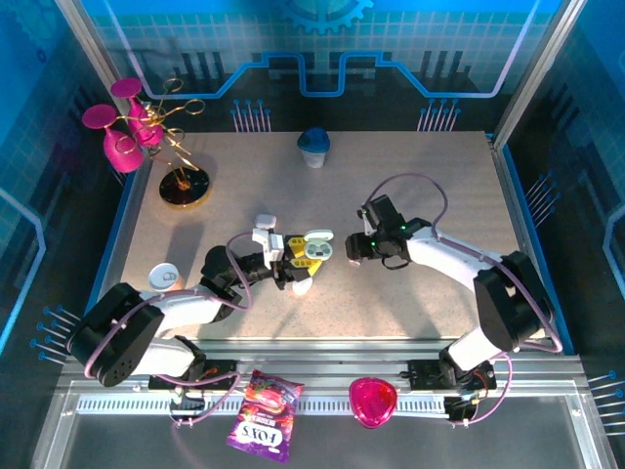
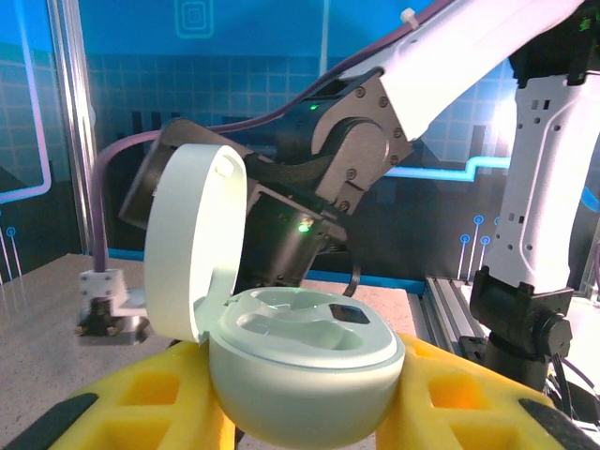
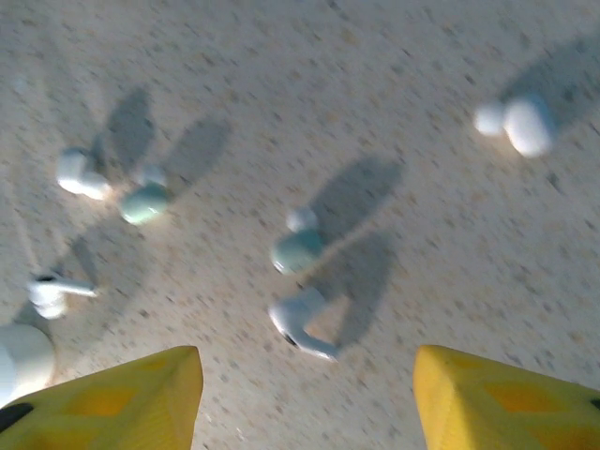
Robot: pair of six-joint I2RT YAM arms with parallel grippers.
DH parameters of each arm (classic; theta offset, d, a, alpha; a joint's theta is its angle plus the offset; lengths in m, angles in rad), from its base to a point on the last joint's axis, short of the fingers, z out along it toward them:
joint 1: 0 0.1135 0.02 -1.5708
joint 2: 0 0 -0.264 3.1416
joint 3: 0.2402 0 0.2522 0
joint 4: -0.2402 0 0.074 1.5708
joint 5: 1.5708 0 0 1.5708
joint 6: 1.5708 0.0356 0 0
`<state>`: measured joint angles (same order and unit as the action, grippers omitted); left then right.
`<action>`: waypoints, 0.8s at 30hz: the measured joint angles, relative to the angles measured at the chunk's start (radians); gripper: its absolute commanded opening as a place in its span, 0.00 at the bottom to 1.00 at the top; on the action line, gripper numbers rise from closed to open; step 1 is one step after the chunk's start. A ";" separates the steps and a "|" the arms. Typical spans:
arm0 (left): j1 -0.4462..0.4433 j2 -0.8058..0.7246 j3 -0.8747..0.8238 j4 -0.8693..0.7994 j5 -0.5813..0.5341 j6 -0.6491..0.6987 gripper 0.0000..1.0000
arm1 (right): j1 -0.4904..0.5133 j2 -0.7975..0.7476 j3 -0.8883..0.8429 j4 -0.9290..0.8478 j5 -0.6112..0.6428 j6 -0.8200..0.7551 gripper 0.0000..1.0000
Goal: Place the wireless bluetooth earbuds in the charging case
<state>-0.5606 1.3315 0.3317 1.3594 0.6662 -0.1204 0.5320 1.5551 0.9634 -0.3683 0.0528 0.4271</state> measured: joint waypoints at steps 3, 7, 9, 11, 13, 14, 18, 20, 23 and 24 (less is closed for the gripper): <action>0.005 -0.012 -0.013 0.001 0.000 0.010 0.19 | 0.017 0.010 0.020 0.021 -0.011 -0.008 0.62; 0.017 -0.013 -0.023 0.001 0.000 0.015 0.19 | 0.027 -0.062 -0.034 0.091 -0.071 -0.021 0.61; 0.021 -0.014 -0.023 0.001 0.000 0.014 0.19 | 0.030 -0.159 -0.097 0.134 -0.114 -0.035 0.60; 0.022 -0.020 -0.023 0.001 0.001 0.013 0.19 | 0.031 -0.280 -0.154 0.167 -0.169 -0.064 0.60; 0.022 -0.029 -0.023 0.001 0.004 -0.002 0.19 | 0.031 -0.391 -0.194 0.216 -0.241 -0.105 0.59; 0.023 -0.034 -0.023 0.002 0.008 -0.013 0.19 | 0.031 -0.441 -0.211 0.246 -0.286 -0.127 0.58; 0.029 -0.037 -0.019 0.008 0.048 -0.051 0.19 | 0.031 -0.573 -0.247 0.340 -0.462 -0.216 0.55; 0.029 -0.037 -0.013 0.007 0.080 -0.071 0.19 | 0.031 -0.584 -0.242 0.368 -0.533 -0.250 0.54; 0.029 -0.035 0.005 0.008 0.127 -0.099 0.19 | 0.033 -0.557 -0.223 0.394 -0.628 -0.285 0.50; 0.029 -0.035 0.010 0.008 0.137 -0.105 0.19 | 0.035 -0.545 -0.215 0.401 -0.650 -0.294 0.46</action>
<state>-0.5320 1.2968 0.3416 1.3674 0.8032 -0.2253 0.5671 1.0100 0.7483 0.0322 -0.5972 0.1333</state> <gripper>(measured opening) 0.356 0.506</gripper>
